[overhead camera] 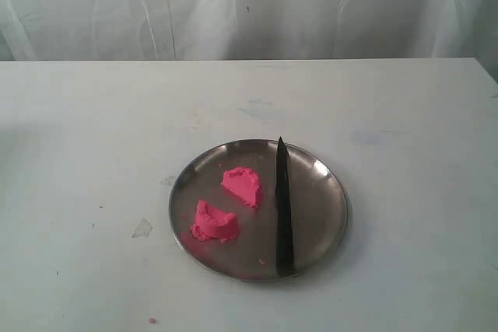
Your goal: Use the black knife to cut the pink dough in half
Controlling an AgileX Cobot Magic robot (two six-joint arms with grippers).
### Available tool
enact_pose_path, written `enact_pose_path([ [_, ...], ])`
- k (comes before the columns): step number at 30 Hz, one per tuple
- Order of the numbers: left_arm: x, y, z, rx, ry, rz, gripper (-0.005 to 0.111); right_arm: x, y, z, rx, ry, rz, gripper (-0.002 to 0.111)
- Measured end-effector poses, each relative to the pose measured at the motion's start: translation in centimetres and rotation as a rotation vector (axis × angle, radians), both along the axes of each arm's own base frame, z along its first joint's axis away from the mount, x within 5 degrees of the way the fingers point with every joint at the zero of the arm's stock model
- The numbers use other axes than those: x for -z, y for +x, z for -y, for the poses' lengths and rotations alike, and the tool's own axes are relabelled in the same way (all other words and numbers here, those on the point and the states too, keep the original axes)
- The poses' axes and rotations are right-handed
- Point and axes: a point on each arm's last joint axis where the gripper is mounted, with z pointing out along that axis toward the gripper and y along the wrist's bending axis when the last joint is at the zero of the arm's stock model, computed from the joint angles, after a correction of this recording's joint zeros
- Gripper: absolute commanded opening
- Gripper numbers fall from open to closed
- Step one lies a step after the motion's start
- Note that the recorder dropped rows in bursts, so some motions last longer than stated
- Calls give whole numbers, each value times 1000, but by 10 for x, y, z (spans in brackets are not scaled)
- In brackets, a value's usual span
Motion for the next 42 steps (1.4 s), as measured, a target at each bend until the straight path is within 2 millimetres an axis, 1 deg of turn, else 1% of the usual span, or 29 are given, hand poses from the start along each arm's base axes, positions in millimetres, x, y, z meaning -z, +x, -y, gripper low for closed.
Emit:
enact_pose_path([
  [5, 32, -6, -4, -33, -6, 17, 0, 0, 0, 0, 0, 0, 0, 0],
  [9, 60, -11, -4, -37, -7, -8, 0, 0, 0, 0, 0, 0, 0, 0],
  [12, 78, -13, -5, -42, -22, -35, 0, 0, 0, 0, 0, 0, 0, 0],
  [14, 86, -14, -5, -48, -30, -46, 0, 0, 0, 0, 0, 0, 0, 0],
  [17, 89, -16, -6, -55, -55, -34, 0, 0, 0, 0, 0, 0, 0, 0],
  [24, 87, -18, -6, -57, -51, 6, 0, 0, 0, 0, 0, 0, 0, 0],
  [42, 87, -18, -6, -58, -46, 10, 0, 0, 0, 0, 0, 0, 0, 0],
])
